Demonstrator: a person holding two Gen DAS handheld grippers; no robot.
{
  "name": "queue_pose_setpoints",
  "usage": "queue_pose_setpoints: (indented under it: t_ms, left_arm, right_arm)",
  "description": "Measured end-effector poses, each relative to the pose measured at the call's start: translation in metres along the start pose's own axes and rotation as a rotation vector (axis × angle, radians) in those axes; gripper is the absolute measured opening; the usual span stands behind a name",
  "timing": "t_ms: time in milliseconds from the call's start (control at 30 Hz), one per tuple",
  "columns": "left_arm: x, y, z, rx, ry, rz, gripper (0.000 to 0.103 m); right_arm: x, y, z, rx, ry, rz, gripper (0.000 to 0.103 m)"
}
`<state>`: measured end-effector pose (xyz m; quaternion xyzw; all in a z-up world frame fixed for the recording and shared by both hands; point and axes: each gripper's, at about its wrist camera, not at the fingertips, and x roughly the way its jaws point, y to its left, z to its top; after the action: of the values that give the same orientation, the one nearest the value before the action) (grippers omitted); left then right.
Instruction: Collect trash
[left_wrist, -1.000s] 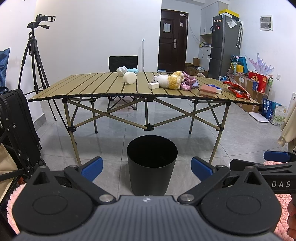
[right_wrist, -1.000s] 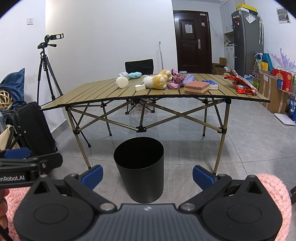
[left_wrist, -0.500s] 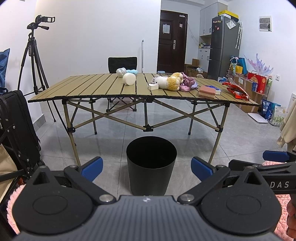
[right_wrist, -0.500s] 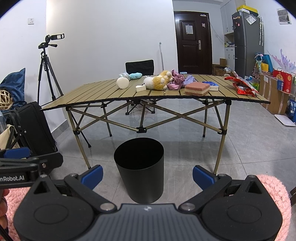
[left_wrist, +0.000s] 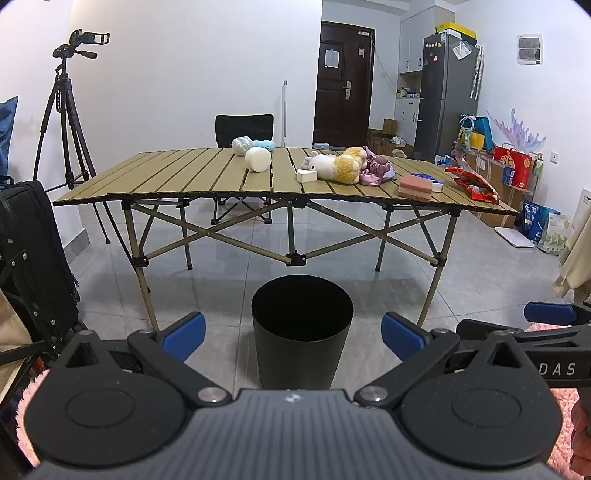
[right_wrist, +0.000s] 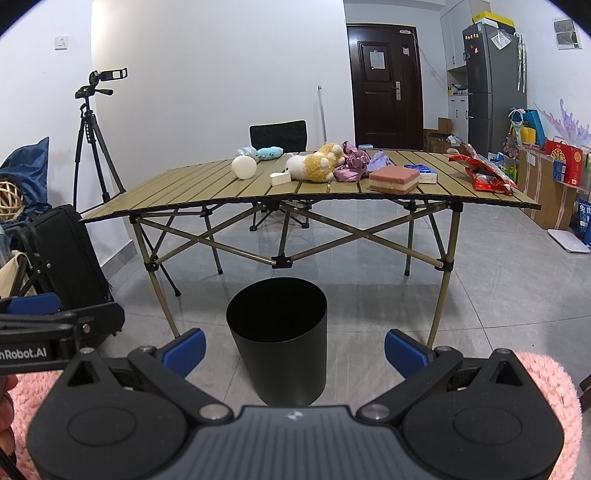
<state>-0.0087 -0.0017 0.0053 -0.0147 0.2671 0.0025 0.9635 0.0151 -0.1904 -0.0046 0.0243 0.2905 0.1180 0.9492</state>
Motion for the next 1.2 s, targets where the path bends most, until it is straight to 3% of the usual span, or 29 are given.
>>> queue_pose_setpoints:
  t_ms: [333,1200]
  left_arm:
    - [0.010,-0.001,0.017,-0.016,-0.003,-0.015,0.103]
    - [0.105,-0.001,0.079,-0.032,-0.045,-0.029,0.103]
  right_arm:
    - [0.020,-0.007,0.007,0.010,0.003,-0.009,0.103]
    - [0.104,-0.036,0.054,0.057,-0.027,-0.035,0.103]
